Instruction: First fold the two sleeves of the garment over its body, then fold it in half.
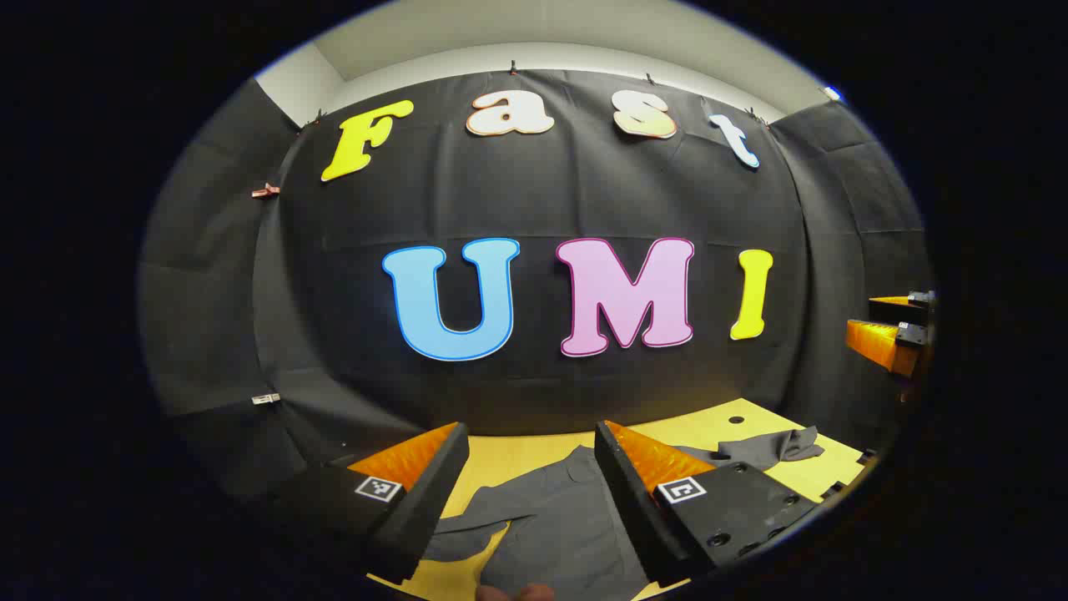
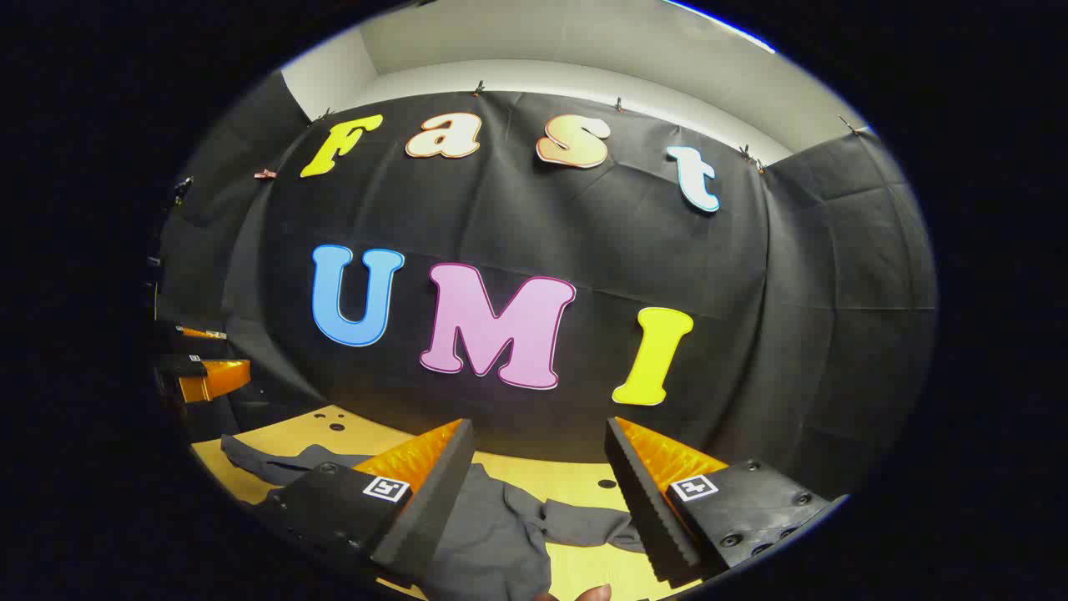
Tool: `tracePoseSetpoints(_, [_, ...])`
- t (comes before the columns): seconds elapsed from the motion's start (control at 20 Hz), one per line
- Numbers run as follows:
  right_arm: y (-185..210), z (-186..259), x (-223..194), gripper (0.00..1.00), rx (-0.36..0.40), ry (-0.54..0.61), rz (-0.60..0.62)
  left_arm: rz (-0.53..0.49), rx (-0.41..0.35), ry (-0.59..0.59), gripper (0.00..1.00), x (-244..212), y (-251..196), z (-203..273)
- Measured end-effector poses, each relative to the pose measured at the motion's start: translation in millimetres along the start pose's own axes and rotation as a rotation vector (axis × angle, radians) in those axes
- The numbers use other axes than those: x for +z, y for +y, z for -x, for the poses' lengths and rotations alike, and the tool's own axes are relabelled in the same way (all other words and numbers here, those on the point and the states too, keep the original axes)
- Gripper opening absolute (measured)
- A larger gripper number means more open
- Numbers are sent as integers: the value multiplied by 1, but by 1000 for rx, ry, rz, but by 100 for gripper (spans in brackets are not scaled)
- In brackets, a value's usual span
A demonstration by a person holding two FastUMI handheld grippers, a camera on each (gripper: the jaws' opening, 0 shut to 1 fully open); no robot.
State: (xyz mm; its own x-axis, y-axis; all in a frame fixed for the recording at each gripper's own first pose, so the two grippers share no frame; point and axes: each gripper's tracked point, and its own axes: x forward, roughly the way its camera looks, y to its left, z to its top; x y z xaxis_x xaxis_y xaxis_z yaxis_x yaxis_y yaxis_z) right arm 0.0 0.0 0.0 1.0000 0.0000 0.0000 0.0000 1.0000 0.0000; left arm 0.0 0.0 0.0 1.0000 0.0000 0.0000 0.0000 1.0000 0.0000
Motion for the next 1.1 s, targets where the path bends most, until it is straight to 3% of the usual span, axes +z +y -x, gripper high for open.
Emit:
tracePoseSetpoints(0.1, [-4, -5, -2, 92, 3, 7, -11, 8, -1, 12, 95, -1, -4, -6])
tracePoseSetpoints(0.15, [-7, -7, -4, 97, -1, 10, -13, 6, 0, 13, 95, -1, -5, -7])
tracePoseSetpoints(1.1, [-20, -37, -17, 97, 8, 35, -13, -43, -17, 30, 95, 0, -26, -45])
